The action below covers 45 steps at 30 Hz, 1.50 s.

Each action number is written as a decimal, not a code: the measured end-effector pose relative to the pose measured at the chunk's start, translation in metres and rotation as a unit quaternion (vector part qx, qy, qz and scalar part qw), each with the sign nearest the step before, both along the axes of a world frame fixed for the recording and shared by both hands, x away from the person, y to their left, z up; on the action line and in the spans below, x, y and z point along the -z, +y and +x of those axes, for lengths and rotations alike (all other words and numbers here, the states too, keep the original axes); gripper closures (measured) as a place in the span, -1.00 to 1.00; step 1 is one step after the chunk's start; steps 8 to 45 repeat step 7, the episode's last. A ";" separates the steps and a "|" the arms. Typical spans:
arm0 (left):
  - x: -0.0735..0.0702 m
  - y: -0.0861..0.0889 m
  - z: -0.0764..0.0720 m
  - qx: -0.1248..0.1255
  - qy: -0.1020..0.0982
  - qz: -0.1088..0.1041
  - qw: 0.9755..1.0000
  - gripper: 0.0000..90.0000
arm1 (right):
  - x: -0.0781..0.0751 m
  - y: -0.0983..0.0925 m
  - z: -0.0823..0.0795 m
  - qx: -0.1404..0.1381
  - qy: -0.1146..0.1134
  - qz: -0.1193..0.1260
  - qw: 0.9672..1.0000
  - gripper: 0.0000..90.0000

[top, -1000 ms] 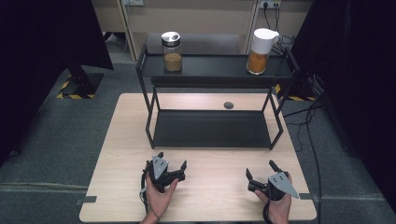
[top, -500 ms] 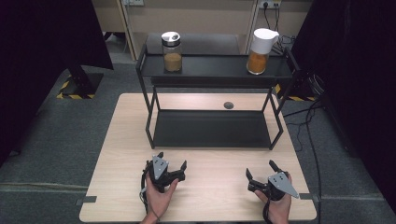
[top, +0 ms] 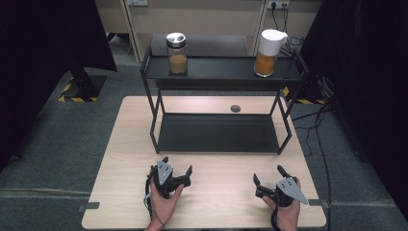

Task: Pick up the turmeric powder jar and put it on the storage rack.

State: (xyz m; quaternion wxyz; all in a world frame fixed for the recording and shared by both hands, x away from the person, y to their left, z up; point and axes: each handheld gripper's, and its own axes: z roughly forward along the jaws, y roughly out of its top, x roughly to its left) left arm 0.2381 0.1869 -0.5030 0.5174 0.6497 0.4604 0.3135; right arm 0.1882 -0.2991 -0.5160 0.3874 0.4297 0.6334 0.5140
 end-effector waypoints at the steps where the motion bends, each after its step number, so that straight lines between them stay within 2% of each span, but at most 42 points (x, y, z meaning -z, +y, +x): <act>1: 0.000 0.000 0.000 0.000 0.000 0.000 1.000 -1.00 | 0.000 0.000 0.000 0.000 0.000 0.000 1.000 -0.92; 45: 0.000 0.000 0.000 0.000 0.000 0.000 1.000 -1.00 | 0.000 -0.001 0.000 -0.001 0.001 0.001 1.000 -0.92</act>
